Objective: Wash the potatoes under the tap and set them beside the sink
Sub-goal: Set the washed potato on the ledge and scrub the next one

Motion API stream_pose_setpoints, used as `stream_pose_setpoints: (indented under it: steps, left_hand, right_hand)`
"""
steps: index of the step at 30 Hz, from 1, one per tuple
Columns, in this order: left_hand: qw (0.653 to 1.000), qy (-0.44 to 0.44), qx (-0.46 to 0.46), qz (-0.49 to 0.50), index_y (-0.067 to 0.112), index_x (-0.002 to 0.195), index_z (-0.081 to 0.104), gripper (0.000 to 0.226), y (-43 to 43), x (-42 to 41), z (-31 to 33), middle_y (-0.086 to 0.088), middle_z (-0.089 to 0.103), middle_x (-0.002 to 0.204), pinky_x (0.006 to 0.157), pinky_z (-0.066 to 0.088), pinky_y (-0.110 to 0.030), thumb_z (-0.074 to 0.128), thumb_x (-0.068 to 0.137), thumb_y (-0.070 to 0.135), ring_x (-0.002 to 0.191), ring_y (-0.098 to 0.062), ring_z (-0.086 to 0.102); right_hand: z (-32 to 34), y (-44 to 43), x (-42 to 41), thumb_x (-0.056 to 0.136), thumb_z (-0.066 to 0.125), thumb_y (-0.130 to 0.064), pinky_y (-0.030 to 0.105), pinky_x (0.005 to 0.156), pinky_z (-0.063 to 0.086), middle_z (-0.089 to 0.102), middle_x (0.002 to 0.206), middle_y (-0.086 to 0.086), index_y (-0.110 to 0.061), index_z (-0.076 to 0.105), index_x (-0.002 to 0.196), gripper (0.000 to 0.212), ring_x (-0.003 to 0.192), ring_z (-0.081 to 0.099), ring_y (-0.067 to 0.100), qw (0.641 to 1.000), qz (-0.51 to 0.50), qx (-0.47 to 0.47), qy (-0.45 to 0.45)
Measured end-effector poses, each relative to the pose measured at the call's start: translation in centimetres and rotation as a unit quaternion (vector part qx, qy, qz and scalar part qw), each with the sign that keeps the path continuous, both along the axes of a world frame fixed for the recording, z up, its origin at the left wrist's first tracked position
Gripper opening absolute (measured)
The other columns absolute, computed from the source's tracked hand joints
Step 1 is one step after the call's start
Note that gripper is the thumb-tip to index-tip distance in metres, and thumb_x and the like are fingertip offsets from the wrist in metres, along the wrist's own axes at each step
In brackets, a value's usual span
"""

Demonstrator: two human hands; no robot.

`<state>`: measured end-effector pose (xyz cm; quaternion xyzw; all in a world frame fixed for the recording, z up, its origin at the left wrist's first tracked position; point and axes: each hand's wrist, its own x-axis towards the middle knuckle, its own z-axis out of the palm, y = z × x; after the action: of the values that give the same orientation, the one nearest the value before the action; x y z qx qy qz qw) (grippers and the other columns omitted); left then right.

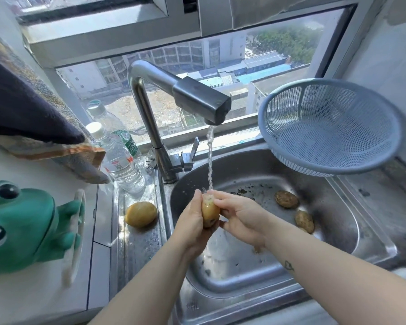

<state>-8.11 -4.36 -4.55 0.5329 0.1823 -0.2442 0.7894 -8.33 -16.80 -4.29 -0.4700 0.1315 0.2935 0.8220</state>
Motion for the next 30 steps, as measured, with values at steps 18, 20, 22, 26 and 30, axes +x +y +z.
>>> stream_pose_setpoints:
  steps: [18,20,22,26,30]
  left_hand:
    - [0.967,0.235,0.024,-0.094,0.005,0.097,0.058,0.065,0.8,1.7,1.9,-0.009,0.058,0.064,0.036,0.05,-0.02,0.059,0.078,0.067,0.04,-0.015,0.057]
    - [0.963,0.25,0.017,-0.099,0.003,0.1,0.057,0.074,1.0,1.9,1.7,-0.01,0.058,0.063,0.033,0.048,-0.019,0.048,0.08,0.074,0.037,-0.016,0.057]
    - [0.962,0.255,0.001,-0.102,0.002,0.099,0.057,0.078,1.1,2.0,1.8,-0.011,0.057,0.059,0.031,0.046,-0.019,0.04,0.083,0.076,0.034,-0.015,0.055]
    - [0.976,0.199,0.005,-0.086,0.005,0.114,0.053,0.07,0.7,1.5,2.1,-0.01,0.053,0.064,0.032,0.043,-0.016,0.032,0.091,0.068,0.036,-0.009,0.047]
    - [0.993,0.095,0.005,-0.076,0.006,0.118,0.053,0.063,-0.3,0.7,1.6,-0.004,0.05,0.053,0.037,0.04,-0.018,0.027,0.097,0.059,0.042,-0.009,0.043]
  right_hand:
    - [1.8,-0.8,1.6,0.098,0.048,-0.026,0.045,0.101,0.044,0.062,0.119,0.013,-0.021,0.061,0.119,0.025,0.107,0.059,0.025,0.975,0.143,-0.133,-0.104]
    - [1.8,-0.9,1.2,0.096,0.052,-0.023,0.045,0.101,0.047,0.061,0.124,0.013,-0.031,0.057,0.12,0.025,0.107,0.062,0.025,0.969,0.16,-0.14,-0.125]
    - [1.7,-0.6,0.9,0.093,0.058,-0.023,0.039,0.093,0.053,0.061,0.121,0.009,-0.036,0.056,0.117,0.028,0.101,0.065,0.022,0.955,0.162,-0.189,-0.159]
    - [1.3,0.3,0.9,0.091,0.056,-0.039,0.043,0.086,0.056,0.062,0.107,0.004,-0.027,0.057,0.109,0.021,0.09,0.063,0.019,0.951,0.064,-0.26,-0.152]
    - [0.9,1.0,1.1,0.095,0.049,-0.036,0.038,0.085,0.053,0.062,0.102,0.003,-0.022,0.056,0.108,0.021,0.093,0.06,0.018,0.945,-0.016,-0.293,-0.142]
